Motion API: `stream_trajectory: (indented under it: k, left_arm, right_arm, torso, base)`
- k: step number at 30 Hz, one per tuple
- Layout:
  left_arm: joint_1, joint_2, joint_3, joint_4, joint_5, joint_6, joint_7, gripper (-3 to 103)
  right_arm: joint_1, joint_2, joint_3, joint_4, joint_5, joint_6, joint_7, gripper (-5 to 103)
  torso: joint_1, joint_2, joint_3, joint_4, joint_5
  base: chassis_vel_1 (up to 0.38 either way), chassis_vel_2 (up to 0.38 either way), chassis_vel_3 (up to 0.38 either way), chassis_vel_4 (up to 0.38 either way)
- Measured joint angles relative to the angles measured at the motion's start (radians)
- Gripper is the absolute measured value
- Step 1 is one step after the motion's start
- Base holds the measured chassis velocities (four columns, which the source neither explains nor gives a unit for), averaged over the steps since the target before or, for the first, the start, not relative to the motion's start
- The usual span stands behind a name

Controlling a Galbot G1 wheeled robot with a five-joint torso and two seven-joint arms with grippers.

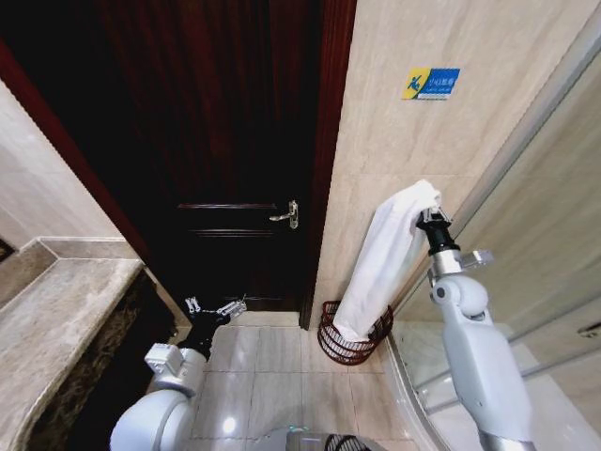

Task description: Discard the used towel into the hamper.

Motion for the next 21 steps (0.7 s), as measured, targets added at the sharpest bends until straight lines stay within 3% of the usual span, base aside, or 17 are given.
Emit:
stream_trajectory:
  k: [12,21]
  left_arm:
    - [0.000,0.000,0.000,0.000,0.000,0.000,0.000,100]
    - [0.000,0.000,0.000,0.000,0.000,0.000,0.000,100]
  right_arm:
    - [-0.049,0.056,0.025,-0.161,-0.063,0.084,-0.061,5]
    - [-0.081,0.088,0.006,-0.166,-0.102,0.143,-0.063,5]
  torso:
    - [0.000,0.000,0.000,-0.0001,0.0003]
    - [0.000,0.000,0.000,0.0001,-0.0002]
  base:
    - [0.000,0.000,0.000,0.000]
    - [0.000,0.000,0.000,0.000]
